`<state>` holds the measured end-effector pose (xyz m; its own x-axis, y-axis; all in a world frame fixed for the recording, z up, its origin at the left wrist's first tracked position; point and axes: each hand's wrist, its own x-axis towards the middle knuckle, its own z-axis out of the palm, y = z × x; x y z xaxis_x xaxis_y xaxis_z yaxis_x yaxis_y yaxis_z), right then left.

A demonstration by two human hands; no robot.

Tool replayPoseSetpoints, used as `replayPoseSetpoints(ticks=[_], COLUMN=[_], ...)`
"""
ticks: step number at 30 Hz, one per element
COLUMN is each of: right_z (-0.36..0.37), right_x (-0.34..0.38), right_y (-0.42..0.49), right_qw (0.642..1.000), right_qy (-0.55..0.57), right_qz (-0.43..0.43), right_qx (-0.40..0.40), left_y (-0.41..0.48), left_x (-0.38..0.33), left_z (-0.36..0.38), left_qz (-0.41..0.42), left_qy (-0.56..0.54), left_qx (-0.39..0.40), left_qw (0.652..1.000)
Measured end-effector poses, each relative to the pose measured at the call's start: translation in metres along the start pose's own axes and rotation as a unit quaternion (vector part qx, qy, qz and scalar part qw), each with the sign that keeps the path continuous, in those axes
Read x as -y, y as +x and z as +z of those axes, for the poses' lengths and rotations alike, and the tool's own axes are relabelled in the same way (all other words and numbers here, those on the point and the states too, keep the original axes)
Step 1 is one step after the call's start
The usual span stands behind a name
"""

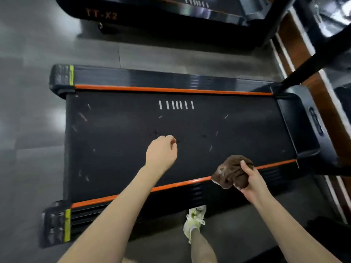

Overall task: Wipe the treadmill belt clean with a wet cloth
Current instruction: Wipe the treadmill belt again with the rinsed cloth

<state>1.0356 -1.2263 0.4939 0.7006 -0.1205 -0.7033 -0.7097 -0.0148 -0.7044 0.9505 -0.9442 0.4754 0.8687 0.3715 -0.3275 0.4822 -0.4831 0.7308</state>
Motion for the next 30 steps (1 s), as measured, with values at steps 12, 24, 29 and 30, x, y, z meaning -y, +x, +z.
replayPoseSetpoints(ticks=[12,24,29,30], right_z=[-0.097,-0.234,-0.326,-0.341], right_x=[0.021,0.061,0.105,0.113], right_y=[0.288,0.473,0.559,0.576], right_qw=[0.997,0.991,0.974,0.968], right_qy=[-0.072,-0.1,-0.171,-0.187], right_qz=[-0.025,-0.07,-0.125,-0.137], right_qx=[0.022,-0.046,-0.075,-0.092], left_y=[0.148,0.241,0.295,0.306], left_x=[-0.039,-0.084,-0.132,-0.141], left_z=[0.27,0.495,0.604,0.624], left_qz=[-0.008,0.205,0.276,0.284], left_qy=[0.022,0.122,0.146,0.17], left_qx=[0.01,0.007,-0.033,-0.033], left_qw=[1.0,0.971,0.949,0.943])
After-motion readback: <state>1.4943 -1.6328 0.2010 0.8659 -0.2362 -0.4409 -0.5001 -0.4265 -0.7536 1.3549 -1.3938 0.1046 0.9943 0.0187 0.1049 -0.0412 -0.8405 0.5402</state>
